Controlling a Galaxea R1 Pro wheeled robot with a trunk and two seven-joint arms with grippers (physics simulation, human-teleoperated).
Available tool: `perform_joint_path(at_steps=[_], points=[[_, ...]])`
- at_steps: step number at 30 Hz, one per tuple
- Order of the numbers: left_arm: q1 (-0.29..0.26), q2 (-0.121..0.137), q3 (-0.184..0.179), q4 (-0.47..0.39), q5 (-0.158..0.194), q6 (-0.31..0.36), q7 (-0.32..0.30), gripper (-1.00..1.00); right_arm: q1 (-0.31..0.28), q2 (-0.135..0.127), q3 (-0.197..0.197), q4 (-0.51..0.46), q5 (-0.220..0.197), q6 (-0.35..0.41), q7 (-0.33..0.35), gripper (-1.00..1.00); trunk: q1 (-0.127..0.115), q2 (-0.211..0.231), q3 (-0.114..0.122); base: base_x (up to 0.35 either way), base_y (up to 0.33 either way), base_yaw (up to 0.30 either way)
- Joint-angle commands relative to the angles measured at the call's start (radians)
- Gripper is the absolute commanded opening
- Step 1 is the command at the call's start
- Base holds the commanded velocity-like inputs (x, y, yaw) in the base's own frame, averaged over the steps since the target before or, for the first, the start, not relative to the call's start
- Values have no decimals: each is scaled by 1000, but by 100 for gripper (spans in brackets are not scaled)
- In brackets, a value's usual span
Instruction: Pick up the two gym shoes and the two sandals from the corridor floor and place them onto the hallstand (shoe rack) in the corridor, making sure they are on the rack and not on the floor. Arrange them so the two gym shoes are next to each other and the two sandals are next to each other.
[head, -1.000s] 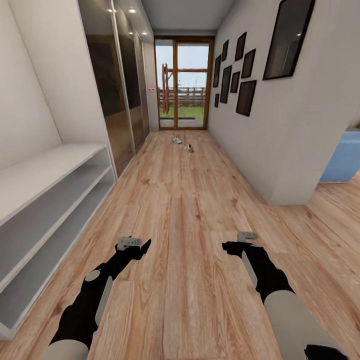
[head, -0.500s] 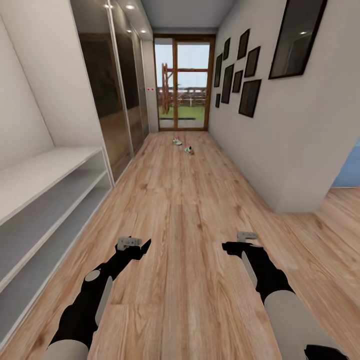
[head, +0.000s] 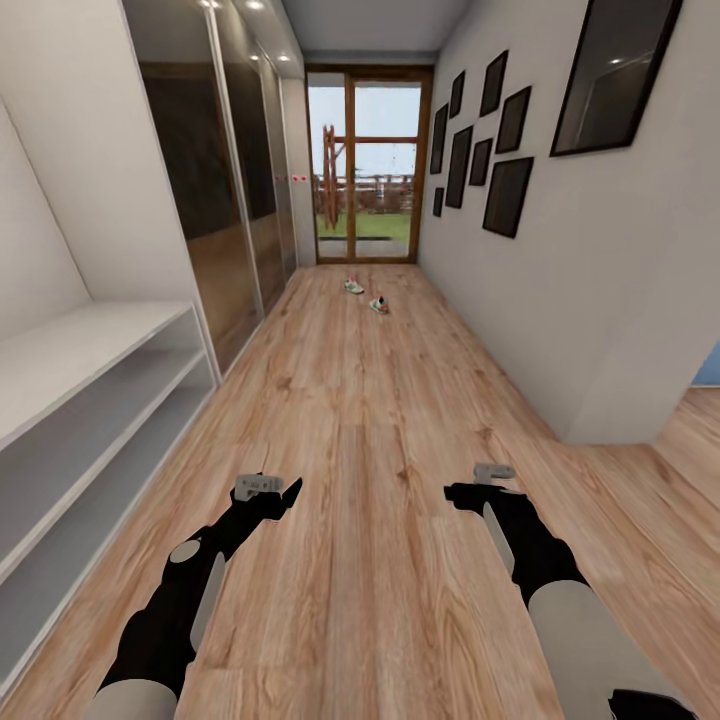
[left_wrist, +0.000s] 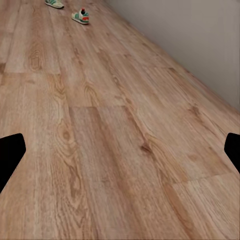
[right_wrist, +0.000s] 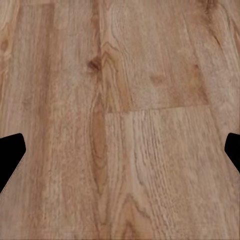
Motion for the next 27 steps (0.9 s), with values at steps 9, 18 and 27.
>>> perform_joint_path(at_steps=[9,18,27], points=[[-1,-2,5,-2,-7,6,-9,100,-1,2,-2,-2,7,5,2,100,0,0,-1,350,0,0],[0,-2,5,-2,-7,6,-9,100,-1,2,-2,-2,7,5,2,100,0,0,-1,350,0,0],[-1,-2,5,-2,-7,6,-9,100,0,2,-2,-2,7,5,2,100,0,0,-1,350,0,0]])
